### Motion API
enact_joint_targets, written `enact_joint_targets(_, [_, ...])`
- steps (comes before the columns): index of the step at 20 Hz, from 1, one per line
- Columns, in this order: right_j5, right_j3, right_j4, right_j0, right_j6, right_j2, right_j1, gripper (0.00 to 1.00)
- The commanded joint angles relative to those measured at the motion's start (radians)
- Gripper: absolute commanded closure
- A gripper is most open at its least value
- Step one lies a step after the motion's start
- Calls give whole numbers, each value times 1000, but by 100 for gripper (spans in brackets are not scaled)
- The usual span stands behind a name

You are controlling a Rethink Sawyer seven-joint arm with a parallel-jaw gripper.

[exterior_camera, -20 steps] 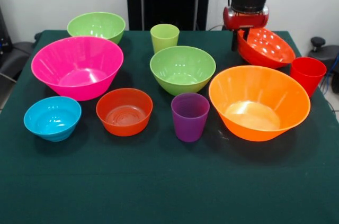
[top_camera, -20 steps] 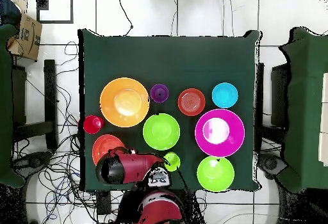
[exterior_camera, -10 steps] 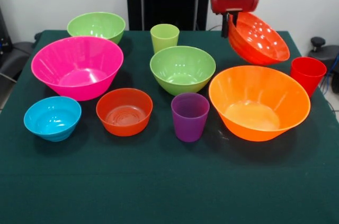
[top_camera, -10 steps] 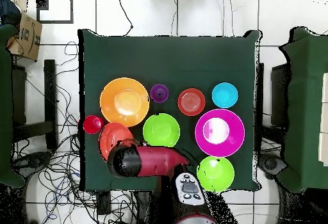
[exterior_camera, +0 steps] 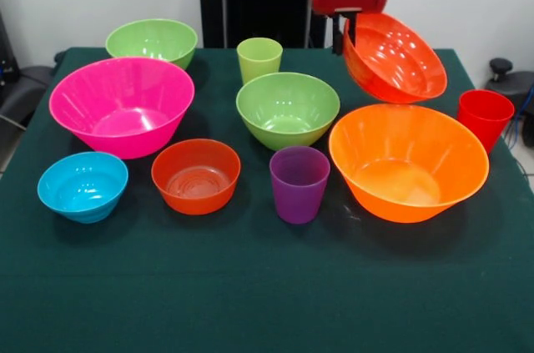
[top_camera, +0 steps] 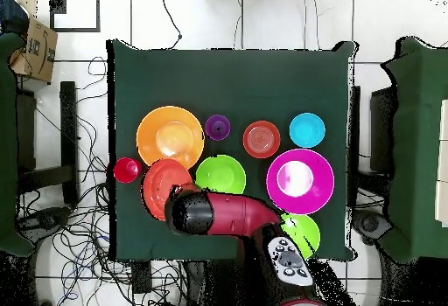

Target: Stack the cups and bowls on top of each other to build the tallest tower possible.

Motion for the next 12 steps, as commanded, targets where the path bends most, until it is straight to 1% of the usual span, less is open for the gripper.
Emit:
enact_joint_targets(1, [128, -14, -20, -55, -17, 143, -11, 100])
enact_joint_targets(5, [181, -21, -26, -81, -35, 156, -44, 100])
enact_joint_targets(12, [227, -39, -61, -148, -82, 176, -62, 100])
